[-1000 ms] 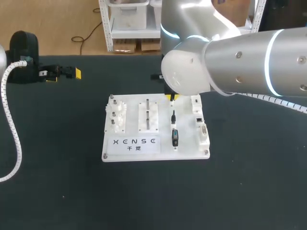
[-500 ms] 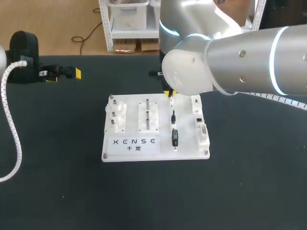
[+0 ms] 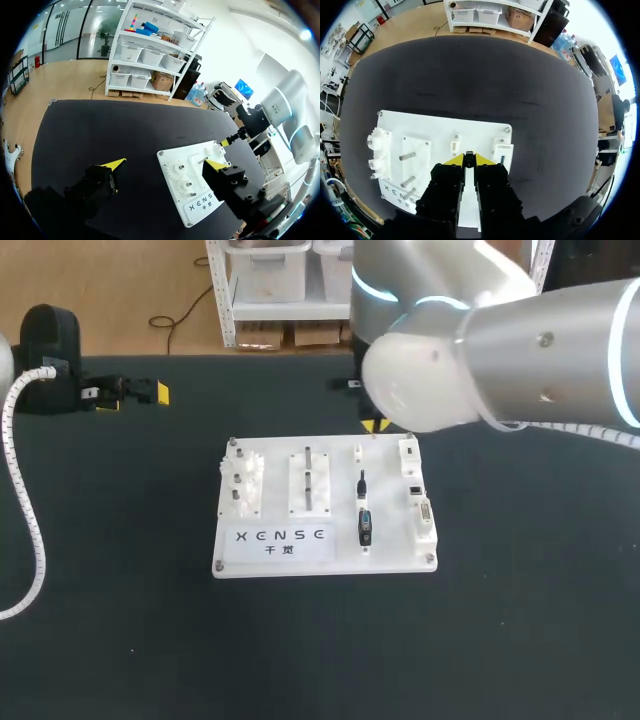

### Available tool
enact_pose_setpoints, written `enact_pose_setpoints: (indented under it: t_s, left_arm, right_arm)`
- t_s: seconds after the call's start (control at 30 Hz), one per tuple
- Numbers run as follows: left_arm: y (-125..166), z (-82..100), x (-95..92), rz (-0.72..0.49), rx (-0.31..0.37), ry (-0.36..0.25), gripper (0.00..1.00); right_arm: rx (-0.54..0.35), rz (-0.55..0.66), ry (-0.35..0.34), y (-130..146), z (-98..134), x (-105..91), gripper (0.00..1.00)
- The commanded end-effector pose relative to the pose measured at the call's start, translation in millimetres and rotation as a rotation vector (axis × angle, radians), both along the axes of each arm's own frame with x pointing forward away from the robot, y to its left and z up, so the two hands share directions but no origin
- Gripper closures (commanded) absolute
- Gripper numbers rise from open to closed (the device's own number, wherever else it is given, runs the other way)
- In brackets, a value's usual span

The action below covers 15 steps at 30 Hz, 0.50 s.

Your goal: Insert the USB connector, Ethernet cable, and multi-pin plug into their matching sockets one by one.

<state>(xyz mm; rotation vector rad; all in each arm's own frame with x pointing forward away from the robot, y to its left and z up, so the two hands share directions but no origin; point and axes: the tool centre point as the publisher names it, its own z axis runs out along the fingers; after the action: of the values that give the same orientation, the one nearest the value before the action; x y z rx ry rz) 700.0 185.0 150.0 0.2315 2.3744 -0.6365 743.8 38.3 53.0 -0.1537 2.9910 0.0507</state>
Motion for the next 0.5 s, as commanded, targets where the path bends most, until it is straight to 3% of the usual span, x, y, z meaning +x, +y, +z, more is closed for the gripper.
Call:
enact_pose_setpoints:
  t_s: [0.03,0.5]
  left_arm:
    - [0,0.0,0.0,0.000,0.000,0.000,0.00]
    - [0,0.0,0.0,0.000,0.000,0.000,0.00]
  right_arm:
    - [-0.001,0.002,-0.044,-24,0,-16.9,1.00]
    - [-0.041,-0.018,-0.041,-57,-10,-23.9,1.00]
